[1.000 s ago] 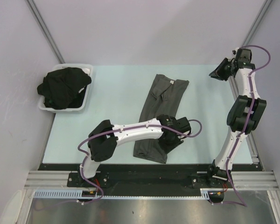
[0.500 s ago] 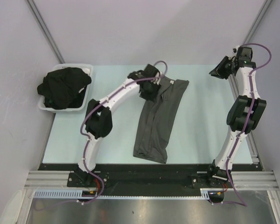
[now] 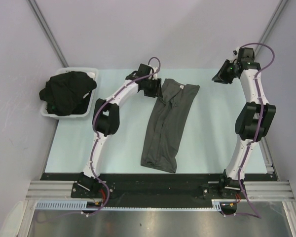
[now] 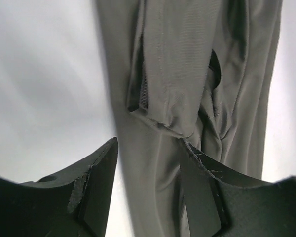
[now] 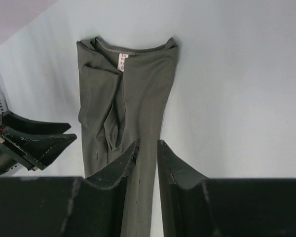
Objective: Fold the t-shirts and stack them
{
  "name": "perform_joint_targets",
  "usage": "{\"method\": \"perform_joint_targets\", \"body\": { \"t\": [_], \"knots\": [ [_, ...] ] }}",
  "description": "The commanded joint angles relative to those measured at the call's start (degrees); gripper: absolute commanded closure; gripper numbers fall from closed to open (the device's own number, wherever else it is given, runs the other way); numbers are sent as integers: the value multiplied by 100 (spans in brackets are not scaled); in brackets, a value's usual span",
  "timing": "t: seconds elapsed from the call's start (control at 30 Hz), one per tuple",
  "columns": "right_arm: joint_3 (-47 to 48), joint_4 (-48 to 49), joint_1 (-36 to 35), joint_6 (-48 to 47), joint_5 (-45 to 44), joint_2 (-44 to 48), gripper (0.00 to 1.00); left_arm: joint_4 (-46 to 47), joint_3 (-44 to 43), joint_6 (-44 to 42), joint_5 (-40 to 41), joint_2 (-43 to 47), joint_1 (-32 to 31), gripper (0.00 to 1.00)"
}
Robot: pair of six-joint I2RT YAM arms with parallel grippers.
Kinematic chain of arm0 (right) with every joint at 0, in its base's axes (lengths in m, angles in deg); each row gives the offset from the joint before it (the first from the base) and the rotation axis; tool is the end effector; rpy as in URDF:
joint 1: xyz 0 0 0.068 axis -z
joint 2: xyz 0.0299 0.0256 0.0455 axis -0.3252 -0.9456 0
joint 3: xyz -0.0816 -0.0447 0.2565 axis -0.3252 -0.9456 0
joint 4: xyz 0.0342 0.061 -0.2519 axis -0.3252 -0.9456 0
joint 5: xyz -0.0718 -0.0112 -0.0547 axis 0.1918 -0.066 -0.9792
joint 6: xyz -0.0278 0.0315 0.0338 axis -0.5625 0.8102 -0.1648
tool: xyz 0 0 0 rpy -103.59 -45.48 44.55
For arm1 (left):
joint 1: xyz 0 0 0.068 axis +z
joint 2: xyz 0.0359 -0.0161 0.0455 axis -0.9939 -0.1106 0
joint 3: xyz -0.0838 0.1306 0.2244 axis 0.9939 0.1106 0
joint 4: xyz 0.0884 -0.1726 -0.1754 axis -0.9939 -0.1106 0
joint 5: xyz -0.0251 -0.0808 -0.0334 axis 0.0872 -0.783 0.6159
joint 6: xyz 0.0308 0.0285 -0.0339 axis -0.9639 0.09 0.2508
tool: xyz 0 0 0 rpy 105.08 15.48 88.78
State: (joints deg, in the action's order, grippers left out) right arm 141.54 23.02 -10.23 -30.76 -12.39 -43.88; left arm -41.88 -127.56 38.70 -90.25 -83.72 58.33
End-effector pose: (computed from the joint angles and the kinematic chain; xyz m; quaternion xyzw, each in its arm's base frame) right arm 0.4692 -0.0580 0.3090 0.1547 0.9029 0.2215 0.3342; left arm 0.4916 -0.2454 0.1928 0.1374 0.9186 -0.2608 0.2632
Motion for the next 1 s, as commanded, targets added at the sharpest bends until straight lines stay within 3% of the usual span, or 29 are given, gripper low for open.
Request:
{"method": "perform_joint_targets", "body": {
  "t": [0.0, 0.27, 0.67, 0.97],
  "knots": [
    [254, -231, -242, -129, -219, -139, 75, 581, -168, 150, -501, -1, 45, 42],
    [1133, -644, -278, -155, -167, -553, 75, 582, -238, 141, -326, -239, 106, 40],
    [1045, -706, -313, -173, -140, -438, 75, 617, -370, 246, -220, -608, 379, 39],
    [1282, -829, -401, -155, -158, -605, 75, 713, -309, 519, -711, -854, 414, 39]
  ]
}}
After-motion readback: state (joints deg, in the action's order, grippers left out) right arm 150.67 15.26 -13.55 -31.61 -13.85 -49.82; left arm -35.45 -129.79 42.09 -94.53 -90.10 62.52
